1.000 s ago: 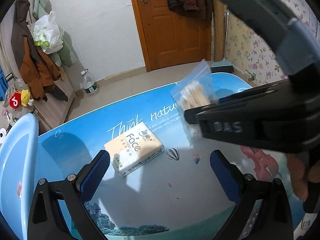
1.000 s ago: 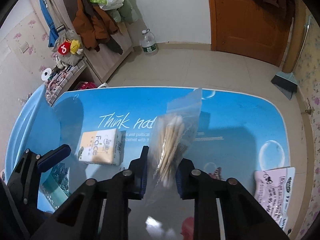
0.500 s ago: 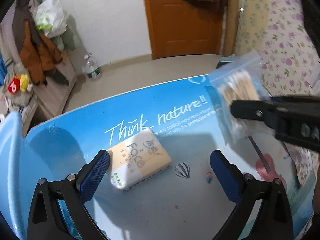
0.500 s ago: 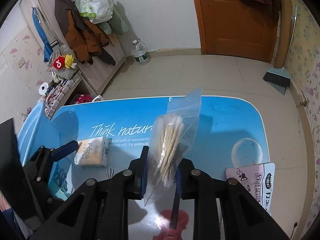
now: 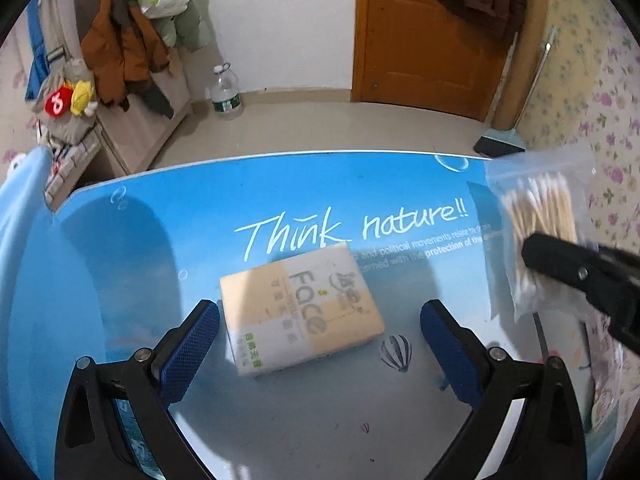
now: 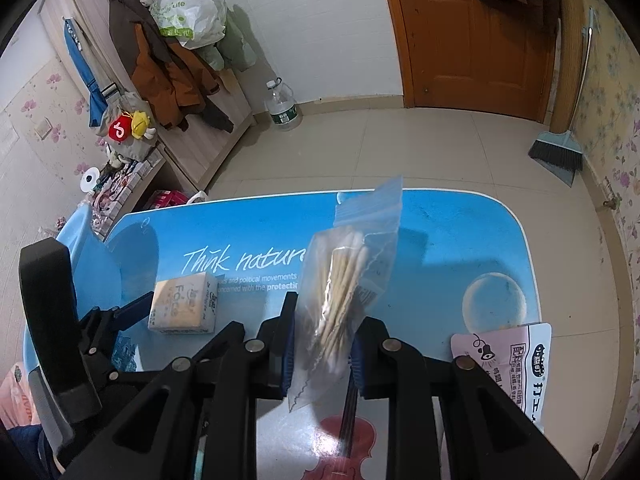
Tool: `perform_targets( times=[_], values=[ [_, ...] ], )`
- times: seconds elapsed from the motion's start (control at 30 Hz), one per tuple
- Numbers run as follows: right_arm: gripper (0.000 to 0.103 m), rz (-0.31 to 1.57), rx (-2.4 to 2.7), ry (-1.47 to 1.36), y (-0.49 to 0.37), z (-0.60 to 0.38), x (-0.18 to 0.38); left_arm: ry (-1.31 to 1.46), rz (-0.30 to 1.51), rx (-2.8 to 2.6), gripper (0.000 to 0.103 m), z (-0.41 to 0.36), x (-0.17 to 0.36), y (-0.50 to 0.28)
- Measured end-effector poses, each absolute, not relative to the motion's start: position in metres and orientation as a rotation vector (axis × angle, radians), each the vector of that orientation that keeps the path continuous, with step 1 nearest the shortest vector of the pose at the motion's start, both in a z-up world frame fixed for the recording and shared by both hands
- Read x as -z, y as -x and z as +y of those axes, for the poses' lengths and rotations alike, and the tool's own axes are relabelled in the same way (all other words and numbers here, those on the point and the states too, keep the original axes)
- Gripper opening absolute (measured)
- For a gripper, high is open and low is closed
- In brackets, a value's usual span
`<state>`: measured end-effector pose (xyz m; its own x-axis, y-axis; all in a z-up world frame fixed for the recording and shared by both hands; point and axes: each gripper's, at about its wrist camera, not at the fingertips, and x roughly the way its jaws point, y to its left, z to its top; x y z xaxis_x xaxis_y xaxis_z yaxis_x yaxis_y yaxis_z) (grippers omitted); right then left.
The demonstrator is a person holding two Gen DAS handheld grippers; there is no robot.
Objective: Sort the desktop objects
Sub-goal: 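Close the left tool on the Face tissue pack while the right tool lifts the swab bag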
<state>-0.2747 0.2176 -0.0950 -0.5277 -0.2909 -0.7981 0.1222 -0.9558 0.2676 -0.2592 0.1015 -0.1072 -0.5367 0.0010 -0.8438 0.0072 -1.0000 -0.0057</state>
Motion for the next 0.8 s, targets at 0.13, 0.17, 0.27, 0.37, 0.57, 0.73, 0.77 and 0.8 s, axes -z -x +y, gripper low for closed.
perform_targets(
  times=[0.13, 0.17, 0.27, 0.37, 0.57, 0.73, 0.77, 0.8],
  values=[
    [0.024, -0.272, 2.542, -1.38, 0.273, 0.219, 0.098, -1.457, 0.02, 2.774, 0.08, 0.098, 0.104, 0.259],
    [0.024, -0.272, 2.542, -1.381, 0.272, 0.219, 0.098, -1.448, 0.02, 2.782, 0.072, 0.096, 0.103, 0.26],
    [0.024, -0.277, 2.54, -1.386, 0.272, 0.219, 0.101, -1.437, 0.013, 2.798, 0.067, 0.095, 0.102, 0.259],
    [0.024, -0.278, 2.539, -1.387, 0.271, 0.219, 0.101, -1.434, 0.01, 2.81, 0.066, 0.096, 0.101, 0.26],
    [0.024, -0.283, 2.546, -1.392, 0.269, 0.223, 0.101, -1.423, -0.014, 2.858, 0.065, 0.105, 0.098, 0.251],
    [0.024, -0.28, 2.569, -1.38, 0.263, 0.225, 0.094, -1.381, -0.04, 2.91, 0.065, 0.114, 0.085, 0.241],
    [0.024, -0.278, 2.575, -1.375, 0.262, 0.225, 0.091, -1.373, -0.042, 2.918, 0.065, 0.115, 0.082, 0.239],
    [0.024, -0.276, 2.581, -1.37, 0.26, 0.225, 0.088, -1.367, -0.044, 2.925, 0.065, 0.116, 0.079, 0.237]
  ],
)
